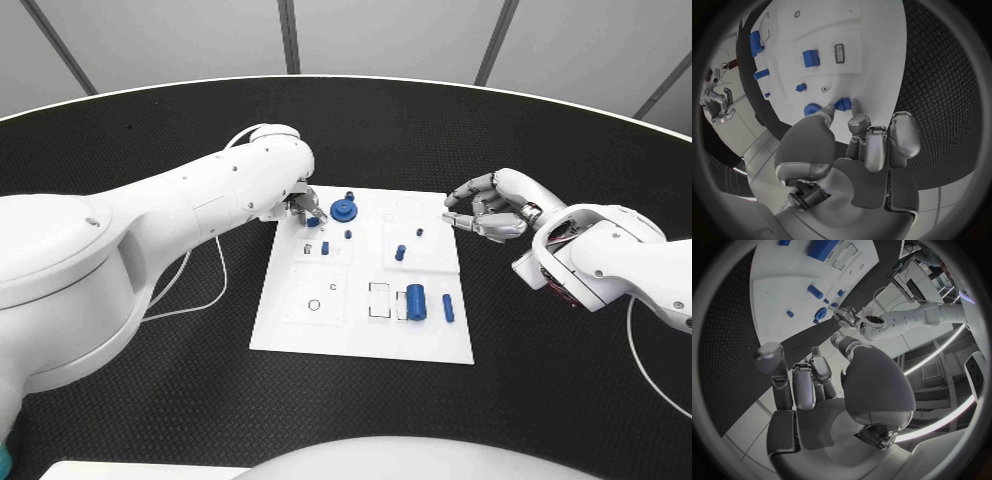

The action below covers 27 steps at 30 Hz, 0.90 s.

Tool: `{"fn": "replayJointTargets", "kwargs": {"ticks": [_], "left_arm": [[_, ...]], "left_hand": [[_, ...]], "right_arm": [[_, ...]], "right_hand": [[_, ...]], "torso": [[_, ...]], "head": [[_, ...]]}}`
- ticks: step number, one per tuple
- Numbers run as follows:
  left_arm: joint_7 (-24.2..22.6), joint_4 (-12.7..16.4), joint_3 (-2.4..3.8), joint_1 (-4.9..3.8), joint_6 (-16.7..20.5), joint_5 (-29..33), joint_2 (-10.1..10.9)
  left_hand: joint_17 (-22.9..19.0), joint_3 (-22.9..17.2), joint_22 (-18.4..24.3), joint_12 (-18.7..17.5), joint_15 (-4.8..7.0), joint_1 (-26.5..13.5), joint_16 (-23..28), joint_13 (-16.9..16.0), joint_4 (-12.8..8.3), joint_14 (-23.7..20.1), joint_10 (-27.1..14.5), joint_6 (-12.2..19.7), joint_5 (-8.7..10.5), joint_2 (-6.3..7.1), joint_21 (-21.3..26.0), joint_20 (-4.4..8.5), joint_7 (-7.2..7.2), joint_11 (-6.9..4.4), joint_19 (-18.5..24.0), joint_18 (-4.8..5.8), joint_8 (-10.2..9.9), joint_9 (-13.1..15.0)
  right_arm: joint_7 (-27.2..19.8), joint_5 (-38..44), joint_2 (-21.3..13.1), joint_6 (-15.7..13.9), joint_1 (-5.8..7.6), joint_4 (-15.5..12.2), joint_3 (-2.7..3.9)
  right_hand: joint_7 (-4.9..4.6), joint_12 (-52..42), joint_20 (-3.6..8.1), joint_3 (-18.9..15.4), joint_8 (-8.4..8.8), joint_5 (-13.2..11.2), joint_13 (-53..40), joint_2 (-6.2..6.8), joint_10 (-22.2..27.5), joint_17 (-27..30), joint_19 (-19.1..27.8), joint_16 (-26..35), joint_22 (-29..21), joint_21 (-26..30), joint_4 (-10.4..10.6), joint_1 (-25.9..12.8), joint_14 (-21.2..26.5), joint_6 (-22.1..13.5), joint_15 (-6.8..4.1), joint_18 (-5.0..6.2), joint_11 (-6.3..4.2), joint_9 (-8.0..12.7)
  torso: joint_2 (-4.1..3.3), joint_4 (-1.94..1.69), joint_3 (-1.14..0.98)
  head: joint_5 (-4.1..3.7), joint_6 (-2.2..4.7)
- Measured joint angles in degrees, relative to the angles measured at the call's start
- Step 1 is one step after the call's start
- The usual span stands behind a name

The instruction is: Assemble the parts on the task board

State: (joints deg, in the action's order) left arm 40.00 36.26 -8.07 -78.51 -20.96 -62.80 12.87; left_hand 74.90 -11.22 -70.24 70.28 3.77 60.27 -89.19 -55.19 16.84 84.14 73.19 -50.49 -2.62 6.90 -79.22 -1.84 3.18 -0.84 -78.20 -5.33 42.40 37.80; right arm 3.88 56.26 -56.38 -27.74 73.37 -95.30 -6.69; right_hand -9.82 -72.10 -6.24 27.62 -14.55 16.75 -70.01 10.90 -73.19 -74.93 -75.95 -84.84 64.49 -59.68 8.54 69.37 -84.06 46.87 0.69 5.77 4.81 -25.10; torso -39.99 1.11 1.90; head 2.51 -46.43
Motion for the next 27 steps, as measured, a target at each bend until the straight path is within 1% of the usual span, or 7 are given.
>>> {"fn": "replayJointTargets", "kwargs": {"ticks": [7,9,16,24,27], "left_arm": [[0.0,0.31,0.0,0.0,-0.67,-0.05,-0.17],[0.0,0.35,0.0,0.0,-0.77,-0.06,-0.2],[0.0,0.36,0.0,0.0,-1.36,-0.06,-0.24],[0.0,0.12,0.0,0.0,-0.85,-0.06,-0.29],[0.0,0.03,0.0,0.0,-0.52,-0.06,-0.37]], "left_hand": [[0.0,0.16,0.0,0.0,0.0,0.0,0.0,0.0,-0.16,0.0,0.0,0.02,0.0,0.0,0.0,0.0,-0.02,0.0,0.0,0.0,0.07,0.07],[0.0,0.15,0.0,0.0,0.0,0.0,0.0,0.0,-0.15,0.0,0.0,0.22,0.0,0.0,0.0,0.0,-0.22,0.0,0.0,0.0,0.22,0.07],[0.0,0.47,0.0,0.0,0.0,0.0,0.0,-0.01,-0.16,0.0,0.0,0.22,0.0,0.0,0.0,0.0,-0.22,0.0,0.0,0.0,0.22,0.06],[0.0,0.47,0.0,0.0,0.0,0.0,0.01,-0.01,-0.16,0.0,0.0,0.43,0.0,0.0,0.0,0.0,-0.01,0.0,0.0,0.01,0.44,0.15],[0.0,0.47,0.0,0.0,0.0,1.22,0.01,-0.01,-0.16,0.0,0.0,0.64,0.0,-1.22,0.0,0.0,-0.23,0.0,0.0,0.0,0.88,0.21]], "right_arm": [[0.01,0.0,0.07,0.06,0.0,0.01,0.0],[0.01,0.0,0.08,0.07,0.0,0.02,0.0],[0.01,0.0,0.11,0.09,0.0,0.03,0.0],[0.0,0.0,0.11,0.1,0.0,0.03,0.0],[0.0,0.0,0.12,0.11,0.0,0.02,0.0]], "right_hand": [[0.0,0.0,0.0,0.0,0.0,0.0,0.0,0.0,0.0,-0.02,0.0,0.0,0.0,0.0,0.0,0.0,0.0,0.0,0.0,0.0,0.0,0.0],[0.0,0.0,0.0,0.0,0.0,0.0,0.0,0.0,0.0,-0.02,0.0,0.0,0.0,0.0,0.0,0.0,0.0,0.0,0.0,0.0,0.0,0.0],[0.0,0.0,0.0,0.0,0.0,0.0,0.0,0.0,0.0,-0.01,0.0,0.0,0.0,0.0,0.0,0.0,0.0,0.0,0.0,0.0,0.0,-0.01],[0.0,0.0,0.0,0.0,0.0,0.0,0.0,0.0,0.0,-0.01,0.0,0.0,0.0,0.0,0.0,0.0,0.0,0.0,0.0,0.0,0.0,-0.01],[0.0,0.0,0.0,0.0,0.0,0.0,0.0,0.0,0.0,-0.01,0.0,0.0,0.0,0.0,0.0,0.0,0.0,0.0,0.0,0.0,0.0,-0.01]], "torso": [[0.01,0.01,0.03],[0.04,0.01,0.05],[0.07,-0.01,0.05],[0.07,0.01,0.05],[0.04,0.02,0.05]], "head": [[-0.02,-0.09],[-0.02,-0.12],[-0.02,-0.19],[-0.03,-0.19],[-0.02,-0.19]]}}
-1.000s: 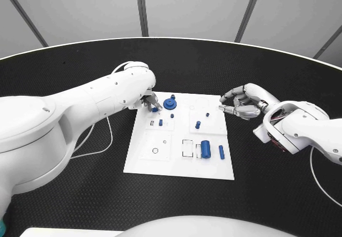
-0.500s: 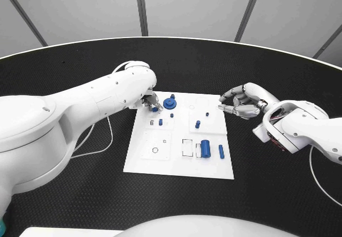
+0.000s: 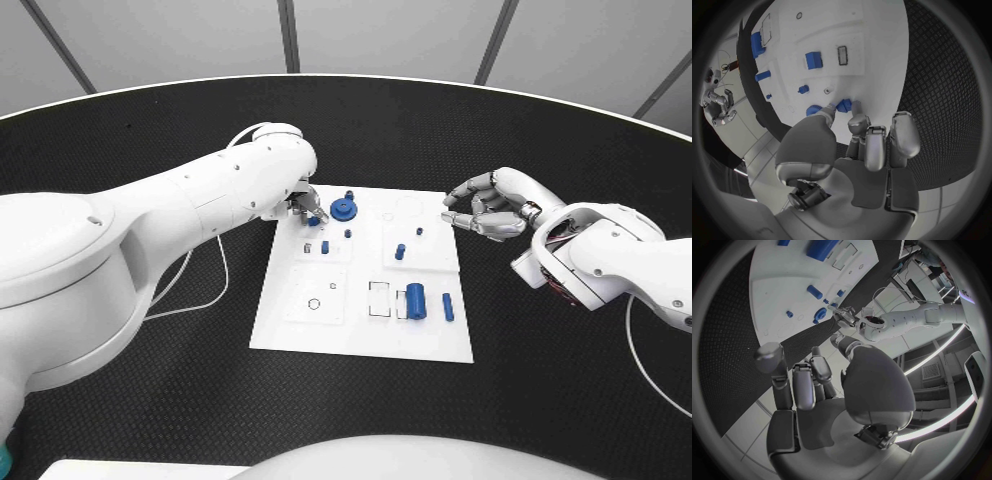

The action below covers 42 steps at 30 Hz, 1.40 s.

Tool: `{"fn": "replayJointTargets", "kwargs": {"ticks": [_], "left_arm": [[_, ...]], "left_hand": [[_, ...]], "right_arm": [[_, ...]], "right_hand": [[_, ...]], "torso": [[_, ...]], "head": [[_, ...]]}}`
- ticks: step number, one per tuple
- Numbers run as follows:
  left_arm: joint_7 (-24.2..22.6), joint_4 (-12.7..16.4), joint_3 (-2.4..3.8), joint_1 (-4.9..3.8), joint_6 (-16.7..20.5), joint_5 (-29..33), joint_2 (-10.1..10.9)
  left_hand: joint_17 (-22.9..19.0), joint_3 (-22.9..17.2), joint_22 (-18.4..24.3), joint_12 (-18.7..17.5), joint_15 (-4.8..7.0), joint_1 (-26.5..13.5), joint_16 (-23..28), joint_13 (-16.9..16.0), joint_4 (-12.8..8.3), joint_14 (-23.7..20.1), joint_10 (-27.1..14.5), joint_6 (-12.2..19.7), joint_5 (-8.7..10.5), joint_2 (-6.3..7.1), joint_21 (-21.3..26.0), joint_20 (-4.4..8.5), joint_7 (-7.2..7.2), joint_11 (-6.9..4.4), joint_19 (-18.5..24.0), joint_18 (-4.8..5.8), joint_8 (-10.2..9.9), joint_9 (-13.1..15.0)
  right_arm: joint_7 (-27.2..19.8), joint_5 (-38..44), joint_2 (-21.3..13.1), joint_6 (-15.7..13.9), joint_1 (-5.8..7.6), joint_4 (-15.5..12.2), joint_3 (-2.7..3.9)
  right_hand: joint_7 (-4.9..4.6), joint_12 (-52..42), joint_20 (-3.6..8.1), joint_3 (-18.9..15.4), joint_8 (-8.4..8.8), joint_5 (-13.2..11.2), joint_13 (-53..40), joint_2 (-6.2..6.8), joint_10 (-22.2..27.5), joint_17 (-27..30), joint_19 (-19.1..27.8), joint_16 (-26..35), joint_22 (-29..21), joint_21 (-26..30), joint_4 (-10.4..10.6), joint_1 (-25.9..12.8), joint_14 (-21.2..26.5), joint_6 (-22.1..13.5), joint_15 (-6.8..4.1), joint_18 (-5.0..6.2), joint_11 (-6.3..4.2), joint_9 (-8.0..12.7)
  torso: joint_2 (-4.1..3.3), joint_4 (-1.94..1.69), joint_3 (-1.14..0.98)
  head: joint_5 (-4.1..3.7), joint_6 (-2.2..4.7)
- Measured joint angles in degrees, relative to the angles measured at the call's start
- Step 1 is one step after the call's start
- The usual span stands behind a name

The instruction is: Assemble the parts on the task board

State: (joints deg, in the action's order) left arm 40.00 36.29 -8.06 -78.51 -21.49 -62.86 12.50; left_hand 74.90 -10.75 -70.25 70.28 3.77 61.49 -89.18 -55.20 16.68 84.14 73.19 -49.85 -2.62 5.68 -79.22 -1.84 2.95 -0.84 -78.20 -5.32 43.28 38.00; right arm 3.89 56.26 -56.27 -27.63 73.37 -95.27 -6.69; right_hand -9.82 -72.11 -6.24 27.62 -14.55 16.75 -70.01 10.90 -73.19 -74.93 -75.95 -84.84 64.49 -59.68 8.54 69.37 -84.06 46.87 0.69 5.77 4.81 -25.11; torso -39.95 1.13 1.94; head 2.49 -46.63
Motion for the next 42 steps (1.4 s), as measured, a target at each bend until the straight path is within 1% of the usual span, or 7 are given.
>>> {"fn": "replayJointTargets", "kwargs": {"ticks": [2,5,13,22,26,34,42], "left_arm": [[0.0,-0.03,0.0,0.0,0.16,0.01,-0.06],[0.0,-0.11,0.0,0.0,0.53,0.08,-0.13],[0.0,-0.34,0.0,0.0,0.89,0.71,-0.2],[0.0,-0.29,-0.01,0.0,0.96,1.75,-0.15],[-0.31,-0.22,-0.01,0.0,1.27,1.85,-0.09],[-0.97,0.21,-0.01,0.0,1.35,2.27,0.27],[-1.22,0.51,-0.01,0.0,0.55,2.48,0.69]], "left_hand": [[0.0,-0.99,-0.03,0.0,0.13,2.55,0.0,0.04,-0.61,-0.13,0.0,0.63,0.0,-1.9,0.0,0.0,0.0,0.0,0.0,0.0,0.0,0.01],[0.0,-3.3,-0.04,0.0,0.22,5.76,0.01,0.34,-1.03,-0.21,-0.01,1.32,0.07,-3.11,0.0,0.0,0.12,0.01,0.0,0.0,0.0,-0.31],[0.0,-6.75,0.03,-0.21,0.21,8.48,0.01,0.64,-0.87,-0.21,-0.21,1.66,-0.05,-3.71,0.0,0.0,0.23,0.21,0.0,0.0,-0.05,-1.1],[0.0,-8.25,0.3,-0.56,0.21,9.88,0.02,1.06,-0.48,-0.21,-0.44,2.25,-0.05,-2.77,0.0,0.0,0.41,0.03,0.0,0.0,-0.41,-1.7],[0.0,-9.67,0.47,-0.56,0.2,10.64,0.02,1.31,-0.46,-0.22,-0.82,2.57,-0.04,-2.01,0.0,0.0,0.72,0.41,0.0,0.0,-1.11,-2.18],[0.0,-13.21,0.63,-0.85,-0.13,11.05,0.02,1.86,2.37,-0.1,-1.35,3.17,0.01,-1.33,0.2,-0.42,1.33,0.94,0.42,0.0,-2.6,-3.51],[0.0,-19.47,0.74,-0.85,-0.54,8.29,0.02,2.35,1.78,-0.1,-1.65,3.59,0.01,1.39,0.45,-0.61,1.74,1.25,0.62,0.0,-3.21,-4.36]], "right_arm": [[0.01,0.0,0.0,0.01,0.0,-0.01,0.0],[0.02,0.0,-0.01,0.03,0.0,-0.01,0.0],[0.04,0.0,-0.03,0.1,0.0,-0.01,0.0],[0.07,0.0,-0.06,0.19,0.0,-0.01,0.0],[0.08,0.0,-0.05,0.19,0.0,0.02,0.0],[0.07,0.0,0.0,0.14,0.0,0.14,0.0],[0.04,0.0,0.14,0.14,0.0,0.32,0.0]], "right_hand": [[0.0,0.0,0.0,0.0,0.0,0.0,0.0,0.0,0.0,0.0,0.0,0.0,0.0,0.0,0.0,0.0,0.0,0.0,0.0,0.0,0.0,0.0],[0.0,0.0,0.0,0.0,0.0,0.0,0.0,0.0,0.0,0.0,0.0,0.0,0.0,0.0,0.0,0.0,0.0,0.0,0.0,0.0,0.0,0.0],[0.0,0.0,0.0,0.0,0.0,0.0,0.0,0.0,0.0,0.01,0.0,0.0,0.0,0.0,0.0,0.0,0.0,0.0,0.0,0.0,0.0,0.0],[0.0,0.0,0.0,0.0,0.0,0.0,0.0,0.0,0.0,0.01,0.0,0.33,0.0,0.23,0.33,0.0,0.0,0.0,0.0,0.0,0.0,0.09],[0.0,0.0,0.0,0.0,0.0,0.0,0.0,0.0,0.0,0.01,0.0,0.33,0.0,0.23,0.33,0.0,0.0,0.0,0.0,0.0,0.0,0.09],[0.0,0.0,0.0,0.0,0.0,0.0,0.0,0.0,0.0,0.02,0.0,0.33,0.0,0.23,0.33,0.0,0.0,0.0,0.0,0.0,0.0,0.09],[0.0,0.0,0.0,0.0,0.0,0.0,0.0,0.0,0.0,0.02,0.0,0.33,0.0,0.22,0.33,0.0,0.0,0.0,0.0,0.0,0.0,0.09]], "torso": [[-0.01,0.01,0.0],[-0.02,0.03,0.0],[-0.01,0.02,-0.02],[0.06,-0.04,-0.02],[0.09,-0.04,-0.01],[0.11,-0.05,0.02],[0.12,-0.09,0.03]], "head": [[0.01,0.0],[0.01,-0.04],[-0.1,-0.12],[-0.18,-0.16],[-0.13,-0.1],[-0.04,0.01],[0.08,0.05]]}}
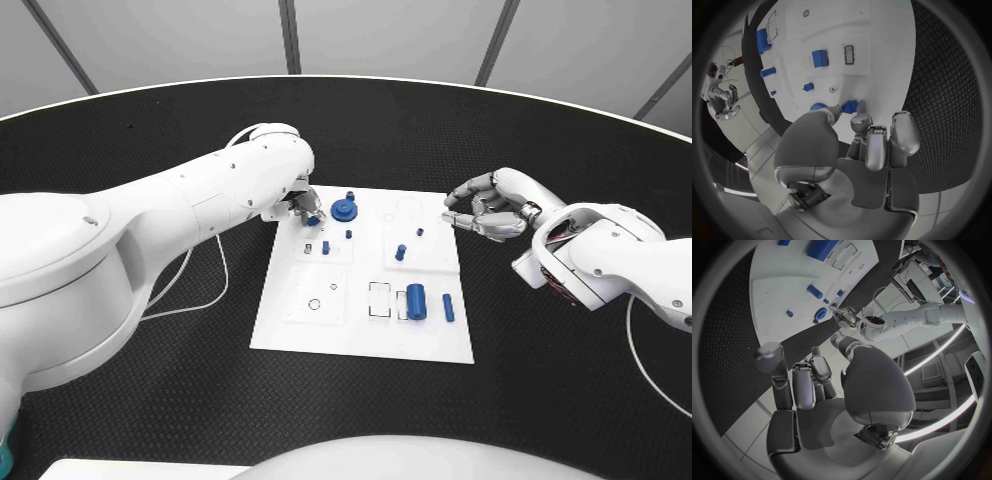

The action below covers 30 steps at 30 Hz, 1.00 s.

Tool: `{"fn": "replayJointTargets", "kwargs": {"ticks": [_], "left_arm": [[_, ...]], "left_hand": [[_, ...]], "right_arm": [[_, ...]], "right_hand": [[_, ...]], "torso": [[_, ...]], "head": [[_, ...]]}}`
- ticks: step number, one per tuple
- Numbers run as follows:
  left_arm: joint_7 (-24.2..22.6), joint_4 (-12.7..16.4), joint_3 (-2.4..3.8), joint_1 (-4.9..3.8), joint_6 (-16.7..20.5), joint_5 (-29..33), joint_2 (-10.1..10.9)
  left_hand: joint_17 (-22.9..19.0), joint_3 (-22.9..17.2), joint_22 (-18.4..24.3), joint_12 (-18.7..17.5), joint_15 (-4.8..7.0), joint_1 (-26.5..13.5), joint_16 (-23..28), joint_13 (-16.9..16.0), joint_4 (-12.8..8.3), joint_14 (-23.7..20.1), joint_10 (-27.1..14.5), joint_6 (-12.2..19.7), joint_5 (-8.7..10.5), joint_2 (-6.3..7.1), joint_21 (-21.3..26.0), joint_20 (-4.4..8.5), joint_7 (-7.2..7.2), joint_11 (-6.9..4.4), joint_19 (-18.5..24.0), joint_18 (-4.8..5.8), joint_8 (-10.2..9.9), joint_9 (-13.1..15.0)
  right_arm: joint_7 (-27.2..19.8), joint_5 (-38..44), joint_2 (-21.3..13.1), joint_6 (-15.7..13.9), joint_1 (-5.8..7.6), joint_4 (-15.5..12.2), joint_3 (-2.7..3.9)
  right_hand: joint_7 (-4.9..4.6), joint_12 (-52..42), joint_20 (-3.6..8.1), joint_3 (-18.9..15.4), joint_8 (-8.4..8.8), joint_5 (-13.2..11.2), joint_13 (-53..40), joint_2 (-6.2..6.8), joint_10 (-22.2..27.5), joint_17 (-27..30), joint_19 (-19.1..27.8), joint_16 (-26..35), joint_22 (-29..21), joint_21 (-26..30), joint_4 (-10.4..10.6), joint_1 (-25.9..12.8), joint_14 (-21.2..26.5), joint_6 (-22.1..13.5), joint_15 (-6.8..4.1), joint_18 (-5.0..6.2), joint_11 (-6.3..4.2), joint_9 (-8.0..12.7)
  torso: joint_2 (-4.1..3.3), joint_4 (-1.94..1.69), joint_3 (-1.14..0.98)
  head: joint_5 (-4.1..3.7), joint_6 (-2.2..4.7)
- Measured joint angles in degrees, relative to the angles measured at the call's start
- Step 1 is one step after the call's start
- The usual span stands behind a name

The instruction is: Assemble the parts on the task board

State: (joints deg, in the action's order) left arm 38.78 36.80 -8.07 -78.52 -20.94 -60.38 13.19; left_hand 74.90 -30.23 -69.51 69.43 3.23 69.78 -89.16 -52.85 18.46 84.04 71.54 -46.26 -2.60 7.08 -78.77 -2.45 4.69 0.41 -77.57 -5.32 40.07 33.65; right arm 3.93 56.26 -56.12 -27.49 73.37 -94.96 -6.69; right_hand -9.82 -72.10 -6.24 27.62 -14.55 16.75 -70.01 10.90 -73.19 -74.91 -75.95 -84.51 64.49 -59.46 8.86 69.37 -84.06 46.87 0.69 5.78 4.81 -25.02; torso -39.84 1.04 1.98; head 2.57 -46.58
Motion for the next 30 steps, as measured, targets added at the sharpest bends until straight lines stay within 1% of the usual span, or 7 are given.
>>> {"fn": "replayJointTargets", "kwargs": {"ticks": [3,5,13,19,24,27,30], "left_arm": [[-0.01,0.06,0.0,0.0,-0.28,0.13,0.12],[-0.01,0.08,0.0,0.0,-0.39,0.19,0.17],[-0.1,0.2,0.0,0.0,-1.0,0.55,0.47],[-0.23,0.25,0.0,0.0,-1.59,1.29,0.61],[-0.38,0.31,-0.01,0.0,-2.14,2.07,0.74],[-0.43,0.34,-0.01,0.0,-2.32,2.37,0.83],[-0.49,0.39,-0.01,0.0,-2.53,2.68,0.94]], "left_hand": [[0.0,-1.59,0.06,0.0,0.0,-0.72,0.0,0.03,-1.01,0.0,-0.2,0.0,0.01,0.5,0.0,-0.19,0.0,0.2,0.19,0.0,0.0,-0.11],[0.0,-1.64,0.06,0.0,0.0,-0.99,0.0,0.03,-1.05,0.0,-0.2,0.11,0.01,0.24,0.0,-0.19,0.12,0.2,0.19,0.0,0.01,-0.19],[0.0,-3.68,0.29,0.0,-0.01,-2.28,0.0,0.26,-1.61,-0.01,-0.4,0.49,-0.27,0.6,0.23,-0.19,0.52,0.41,0.19,0.0,-0.27,-0.33],[0.0,-5.23,0.54,0.0,-0.41,-3.28,0.23,0.66,-1.49,0.0,-0.87,0.99,-0.28,-0.38,0.43,-0.57,1.04,0.64,0.57,0.0,-0.3,-0.12],[0.0,-6.41,0.69,0.0,-0.43,-4.48,0.23,0.8,-1.55,-0.02,-1.22,1.21,-0.27,-0.74,0.43,-0.74,1.23,0.82,0.74,0.0,0.18,0.35],[0.0,-6.65,0.75,0.0,-0.72,-5.12,0.23,0.9,-1.62,-0.09,-1.22,1.52,-0.27,-1.02,0.43,-0.74,1.33,0.82,0.74,0.0,0.34,0.43],[0.0,-7.75,0.83,0.0,-0.81,-5.94,0.23,0.98,-1.76,0.0,-1.53,1.74,-0.26,-1.24,0.43,-0.93,1.52,1.12,0.94,0.0,0.39,0.4]], "right_arm": [[-0.01,0.0,0.08,0.03,0.0,0.09,0.0],[-0.02,0.0,0.12,0.04,0.0,0.14,0.0],[-0.07,0.0,0.32,0.07,-0.01,0.41,-0.01],[-0.09,0.0,0.46,0.03,-0.01,0.69,-0.01],[-0.1,0.0,0.55,0.02,-0.03,0.94,-0.01],[-0.11,0.0,0.58,0.02,-0.04,1.02,-0.01],[-0.12,0.0,0.61,0.0,-0.07,1.09,-0.01]], "right_hand": [[0.0,0.0,0.0,0.0,0.0,0.0,-0.05,0.0,0.0,0.0,0.0,0.0,0.0,0.0,0.0,0.0,0.0,0.0,0.0,0.0,0.0,0.0],[0.0,0.0,0.0,0.0,0.0,0.0,-0.05,0.0,0.0,0.0,0.0,0.0,0.0,0.0,0.0,0.0,0.0,0.0,0.0,0.0,0.0,0.0],[0.0,0.0,0.0,0.0,0.0,0.0,-0.05,0.0,0.0,0.0,0.0,0.0,0.0,0.0,0.0,0.0,0.0,0.0,0.0,0.0,0.0,0.0],[0.0,0.0,0.0,0.0,0.0,0.0,-0.05,0.0,0.0,0.0,0.0,0.0,0.0,0.0,0.0,0.0,0.0,0.0,0.0,0.0,0.0,-0.01],[0.0,0.0,0.0,0.0,0.0,0.0,-0.05,0.0,0.0,0.01,0.0,0.0,0.0,0.0,0.0,0.0,0.0,0.0,0.0,0.0,0.0,-0.01],[0.0,0.0,0.0,-0.12,0.0,0.0,-0.06,0.0,0.0,0.01,0.0,0.0,0.0,0.0,0.12,0.0,0.0,0.0,0.0,0.0,0.0,0.01],[0.0,0.0,0.0,-0.17,0.0,0.0,-0.1,0.0,0.0,0.01,0.0,0.0,0.0,0.0,0.17,0.0,0.0,0.0,0.0,-0.01,0.0,0.05]], "torso": [[0.0,0.02,0.0],[0.0,0.05,0.0],[0.01,0.07,0.0],[0.02,0.03,0.01],[0.05,0.03,0.01],[0.07,0.05,0.0],[0.05,0.05,0.0]], "head": [[0.09,0.0],[0.14,0.02],[0.21,0.07],[0.28,0.13],[0.34,0.24],[0.37,0.29],[0.4,0.38]]}}
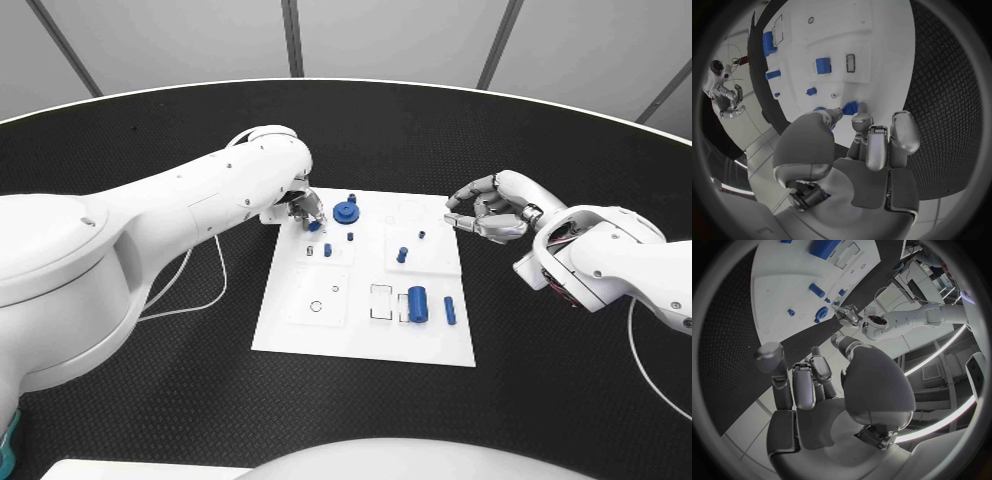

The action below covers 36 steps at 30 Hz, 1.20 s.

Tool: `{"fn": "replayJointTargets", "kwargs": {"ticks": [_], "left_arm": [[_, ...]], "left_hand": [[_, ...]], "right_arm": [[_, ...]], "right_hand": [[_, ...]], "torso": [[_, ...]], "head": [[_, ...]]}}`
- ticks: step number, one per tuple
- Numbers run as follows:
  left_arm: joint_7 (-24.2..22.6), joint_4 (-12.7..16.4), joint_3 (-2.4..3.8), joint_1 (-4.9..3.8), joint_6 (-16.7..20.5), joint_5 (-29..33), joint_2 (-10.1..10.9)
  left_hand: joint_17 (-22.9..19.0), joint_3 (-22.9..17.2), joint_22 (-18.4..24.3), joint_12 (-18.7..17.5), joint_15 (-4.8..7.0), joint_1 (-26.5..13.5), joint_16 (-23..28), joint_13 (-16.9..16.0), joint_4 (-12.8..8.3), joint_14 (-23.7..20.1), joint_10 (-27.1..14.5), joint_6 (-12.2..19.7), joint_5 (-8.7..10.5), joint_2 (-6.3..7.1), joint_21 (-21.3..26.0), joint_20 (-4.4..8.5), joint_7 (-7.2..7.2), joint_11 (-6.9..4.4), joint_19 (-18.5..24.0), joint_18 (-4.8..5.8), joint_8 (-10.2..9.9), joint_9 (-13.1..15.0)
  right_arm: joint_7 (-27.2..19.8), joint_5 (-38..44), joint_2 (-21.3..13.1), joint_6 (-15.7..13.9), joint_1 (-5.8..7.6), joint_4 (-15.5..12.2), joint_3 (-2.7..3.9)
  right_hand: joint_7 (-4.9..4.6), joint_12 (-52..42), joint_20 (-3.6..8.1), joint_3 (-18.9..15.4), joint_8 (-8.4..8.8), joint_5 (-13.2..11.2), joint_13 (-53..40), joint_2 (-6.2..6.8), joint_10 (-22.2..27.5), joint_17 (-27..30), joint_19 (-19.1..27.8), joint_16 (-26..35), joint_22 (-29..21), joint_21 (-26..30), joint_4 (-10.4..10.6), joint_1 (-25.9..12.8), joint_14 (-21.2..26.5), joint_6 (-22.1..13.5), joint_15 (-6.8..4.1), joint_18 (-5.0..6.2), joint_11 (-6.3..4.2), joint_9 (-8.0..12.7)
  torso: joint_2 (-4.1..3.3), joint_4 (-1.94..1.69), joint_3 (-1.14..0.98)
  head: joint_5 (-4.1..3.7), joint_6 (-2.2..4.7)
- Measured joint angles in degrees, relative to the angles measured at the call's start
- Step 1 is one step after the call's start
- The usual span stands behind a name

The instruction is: Assemble the parts on the task board

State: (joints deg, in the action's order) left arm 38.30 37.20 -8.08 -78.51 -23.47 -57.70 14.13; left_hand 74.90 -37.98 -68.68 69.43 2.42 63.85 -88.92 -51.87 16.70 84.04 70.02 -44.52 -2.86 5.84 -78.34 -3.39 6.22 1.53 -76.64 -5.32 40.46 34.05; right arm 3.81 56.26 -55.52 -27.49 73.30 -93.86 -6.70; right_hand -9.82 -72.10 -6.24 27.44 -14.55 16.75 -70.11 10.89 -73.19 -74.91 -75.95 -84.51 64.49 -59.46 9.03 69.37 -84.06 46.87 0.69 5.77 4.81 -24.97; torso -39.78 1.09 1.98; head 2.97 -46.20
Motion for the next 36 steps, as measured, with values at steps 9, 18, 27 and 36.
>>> {"fn": "replayJointTargets", "kwargs": {"ticks": [9,18,27,36], "left_arm": [[-0.1,0.16,0.0,0.0,-0.4,0.34,0.23],[-0.09,0.54,0.0,0.0,-0.53,0.64,0.71],[-0.25,1.04,0.0,-0.01,-0.37,1.03,1.11],[-0.71,1.34,0.0,-0.01,1.02,1.08,1.37]], "left_hand": [[0.0,-1.66,0.12,0.0,-0.32,-1.47,0.22,0.26,0.22,-0.09,-0.55,0.21,0.04,-0.44,0.0,-0.19,0.21,0.52,0.19,0.0,0.15,-0.11],[0.0,-2.06,0.22,0.0,-0.41,-1.77,0.23,0.26,0.61,0.01,-1.04,0.34,0.06,-0.75,0.0,-0.38,0.36,0.61,0.38,0.0,0.12,-0.45],[0.0,-2.71,0.4,-0.21,-0.82,-2.16,0.44,1.2,0.27,0.0,-2.13,0.71,0.07,-1.14,0.0,-0.53,0.75,0.99,0.93,0.0,0.12,-1.21],[0.0,-2.59,0.42,-0.21,-0.82,-2.24,0.44,1.39,0.04,0.0,-2.37,0.39,0.09,-1.21,0.0,-0.53,1.09,1.12,0.93,0.0,0.12,-1.28]], "right_arm": [[-0.04,0.0,0.07,-0.06,-0.05,0.29,0.0],[-0.06,0.0,0.08,-0.13,-0.07,0.43,-0.01],[-0.03,0.0,0.06,-0.14,-0.09,0.45,-0.01],[-0.02,0.0,0.03,-0.15,-0.09,0.44,-0.01]], "right_hand": [[0.0,0.0,0.0,0.0,0.0,0.0,0.0,0.0,0.0,0.0,0.0,0.0,0.0,0.0,0.0,0.0,0.0,0.0,0.0,0.0,0.0,0.0],[0.0,0.0,0.0,0.0,0.0,0.0,0.01,0.0,0.0,-0.04,0.0,0.0,0.0,0.0,0.0,0.0,0.0,0.0,0.0,0.0,0.0,0.0],[0.02,0.0,0.0,0.0,0.0,0.0,0.01,0.0,0.0,-0.04,0.0,0.0,0.0,0.0,0.0,0.0,0.0,-0.02,0.0,0.0,0.0,-0.01],[0.21,0.0,0.0,0.0,0.0,0.0,0.02,0.0,0.0,-0.03,0.0,0.0,0.0,0.0,0.0,0.0,0.0,-0.21,0.0,0.0,0.0,-0.01]], "torso": [[-0.09,-0.01,0.0],[-0.15,-0.01,0.0],[-0.15,-0.03,0.0],[-0.15,-0.07,0.0]], "head": [[0.13,0.16],[0.26,0.21],[0.37,0.1],[0.47,0.12]]}}
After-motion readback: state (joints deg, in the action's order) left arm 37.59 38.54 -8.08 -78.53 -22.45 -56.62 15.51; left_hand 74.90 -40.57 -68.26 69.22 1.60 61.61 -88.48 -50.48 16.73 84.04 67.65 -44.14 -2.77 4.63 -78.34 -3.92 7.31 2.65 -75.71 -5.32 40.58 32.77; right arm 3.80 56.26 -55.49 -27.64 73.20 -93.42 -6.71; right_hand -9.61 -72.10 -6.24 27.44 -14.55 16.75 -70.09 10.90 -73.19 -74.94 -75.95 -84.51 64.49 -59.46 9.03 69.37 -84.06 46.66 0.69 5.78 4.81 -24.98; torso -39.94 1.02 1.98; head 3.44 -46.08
